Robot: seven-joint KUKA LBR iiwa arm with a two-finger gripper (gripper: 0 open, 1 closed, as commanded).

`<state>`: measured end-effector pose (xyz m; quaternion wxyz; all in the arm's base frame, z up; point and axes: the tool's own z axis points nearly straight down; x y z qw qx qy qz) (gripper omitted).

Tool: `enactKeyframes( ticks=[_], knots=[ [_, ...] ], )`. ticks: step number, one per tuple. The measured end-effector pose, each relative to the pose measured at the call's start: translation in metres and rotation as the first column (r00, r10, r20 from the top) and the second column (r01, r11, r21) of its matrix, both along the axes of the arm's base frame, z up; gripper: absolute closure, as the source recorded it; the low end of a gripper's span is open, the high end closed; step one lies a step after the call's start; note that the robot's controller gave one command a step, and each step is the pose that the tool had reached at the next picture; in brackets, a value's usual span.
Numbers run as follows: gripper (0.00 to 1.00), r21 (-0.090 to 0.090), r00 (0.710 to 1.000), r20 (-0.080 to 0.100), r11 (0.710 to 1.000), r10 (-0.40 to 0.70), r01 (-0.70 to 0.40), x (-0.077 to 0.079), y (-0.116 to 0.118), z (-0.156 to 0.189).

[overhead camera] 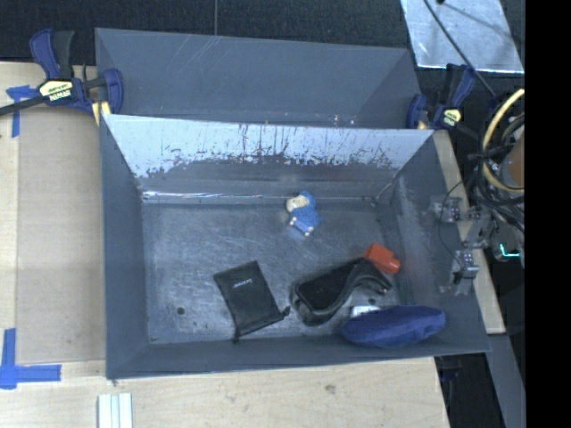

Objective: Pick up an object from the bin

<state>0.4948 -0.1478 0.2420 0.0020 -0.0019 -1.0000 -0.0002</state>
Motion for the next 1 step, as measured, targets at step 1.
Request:
enactKeyframes(
  ticks=[1],
  knots=[
    [0.0,-0.003,0.995,0.018,0.995,0.103,-0.103,0.0148,0.0346,-0.1629]
  ],
)
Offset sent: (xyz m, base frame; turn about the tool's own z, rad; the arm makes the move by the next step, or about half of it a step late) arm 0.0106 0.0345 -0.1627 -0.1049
